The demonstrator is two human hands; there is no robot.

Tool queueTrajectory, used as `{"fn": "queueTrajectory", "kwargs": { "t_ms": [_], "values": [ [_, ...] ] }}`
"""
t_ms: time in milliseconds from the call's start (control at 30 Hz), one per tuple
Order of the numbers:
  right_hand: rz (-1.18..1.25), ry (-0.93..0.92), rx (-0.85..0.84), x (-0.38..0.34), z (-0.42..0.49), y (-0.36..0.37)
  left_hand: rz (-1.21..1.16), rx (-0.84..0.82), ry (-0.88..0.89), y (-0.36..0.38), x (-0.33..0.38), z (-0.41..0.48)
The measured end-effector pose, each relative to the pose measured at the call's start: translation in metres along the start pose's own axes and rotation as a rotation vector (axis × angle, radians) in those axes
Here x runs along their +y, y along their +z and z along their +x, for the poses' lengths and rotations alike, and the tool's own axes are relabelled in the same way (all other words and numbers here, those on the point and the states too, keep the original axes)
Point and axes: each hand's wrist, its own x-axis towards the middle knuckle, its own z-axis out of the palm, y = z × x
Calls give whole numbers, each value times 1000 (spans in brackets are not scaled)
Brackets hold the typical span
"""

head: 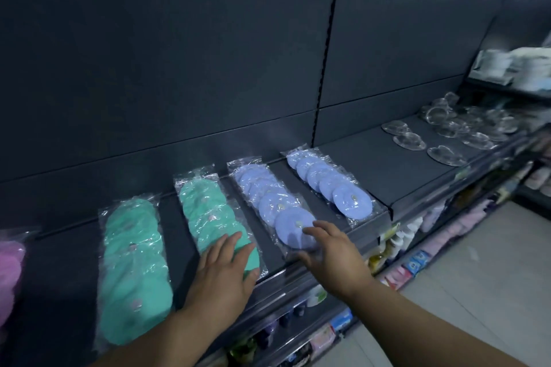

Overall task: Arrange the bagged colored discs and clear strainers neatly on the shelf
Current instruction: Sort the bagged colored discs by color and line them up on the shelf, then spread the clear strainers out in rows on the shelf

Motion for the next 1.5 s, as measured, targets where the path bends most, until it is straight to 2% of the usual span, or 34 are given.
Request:
{"fn": "queueTrajectory", "kwargs": {
  "t_ms": [167, 300, 367, 500, 700, 867, 1167, 1500],
  "values": [
    [-27, 243, -50, 21, -66, 2, -189, -5, 254, 13, 28, -24],
    [-62, 410, -113, 45, -119, 4, -150, -191, 392, 20, 64, -36],
    [-79, 461, -133, 58, -142, -1, -93, -285, 406, 26, 77, -35],
    [-104, 510, -104, 91, -178, -18, 5, -361, 421, 36, 110, -25],
    [-125, 551, -79, 166, -208, -61, 85, -386, 393, 53, 198, 6],
    [-139, 560, -49, 256, -226, -120, 23, -412, 333, 75, 296, 36],
    [-117, 607, 10, 395, -234, -200, -112, -292, 303, 94, 445, 97],
    [-111, 472, 76, 466, -119, -246, -204, 18, 210, 83, 489, 252]
  ]
}}
